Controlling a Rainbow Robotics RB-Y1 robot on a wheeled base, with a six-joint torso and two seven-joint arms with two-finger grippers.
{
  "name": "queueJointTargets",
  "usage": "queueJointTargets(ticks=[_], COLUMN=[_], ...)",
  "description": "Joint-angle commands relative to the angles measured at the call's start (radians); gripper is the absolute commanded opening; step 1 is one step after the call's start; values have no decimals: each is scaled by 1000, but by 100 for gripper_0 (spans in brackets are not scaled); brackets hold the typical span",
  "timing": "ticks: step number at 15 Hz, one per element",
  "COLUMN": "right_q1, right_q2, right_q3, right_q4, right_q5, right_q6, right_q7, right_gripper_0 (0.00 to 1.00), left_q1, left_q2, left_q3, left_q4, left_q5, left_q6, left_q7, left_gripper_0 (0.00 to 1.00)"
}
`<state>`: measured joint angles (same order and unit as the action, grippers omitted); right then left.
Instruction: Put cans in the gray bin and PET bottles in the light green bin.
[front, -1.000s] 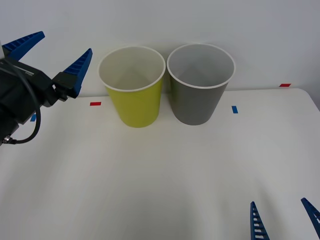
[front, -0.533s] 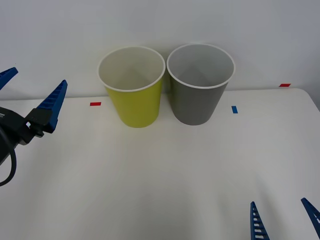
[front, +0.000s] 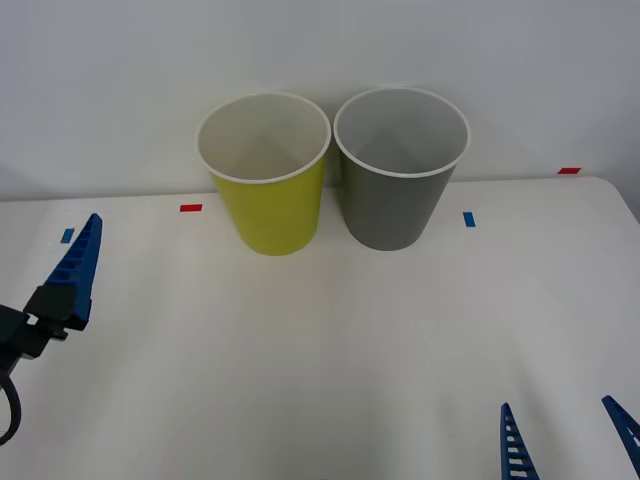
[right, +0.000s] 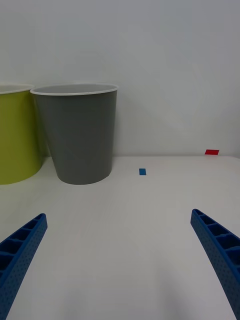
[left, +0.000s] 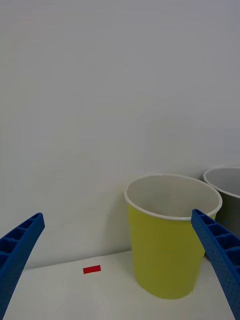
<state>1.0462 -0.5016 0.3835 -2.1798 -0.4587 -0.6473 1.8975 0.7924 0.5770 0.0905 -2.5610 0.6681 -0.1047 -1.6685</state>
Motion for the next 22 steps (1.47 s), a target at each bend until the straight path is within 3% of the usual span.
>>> queueJointTargets(ticks=[1,5,13,17,20,22], right_q1=[0,0,0,0,0,0], right_q2=[0,0,0,0,0,0], right_q3=[0,0,0,0,0,0], right_q4=[0,0,0,0,0,0], right_q5=[0,0,0,0,0,0], right_q6=[0,0,0,0,0,0], right_q7=[0,0,0,0,0,0], right_gripper_0=[100,100,100,100,100,100], left_q1=[74,133,349,366,367,373], left_q2=[-8,7,17,-2,-83,-100], left_q3=[-84,-97,-198,-213,-184,-181], left_q4=[65,101,222,278,286,288], left_q5=[-84,-122,-219,-252,-349,-364], left_q6=[-116,-178,-498,-523,-520,-517], left_q7=[-2,9,39,49,79,98], left_gripper_0=[100,100,100,100,100,100])
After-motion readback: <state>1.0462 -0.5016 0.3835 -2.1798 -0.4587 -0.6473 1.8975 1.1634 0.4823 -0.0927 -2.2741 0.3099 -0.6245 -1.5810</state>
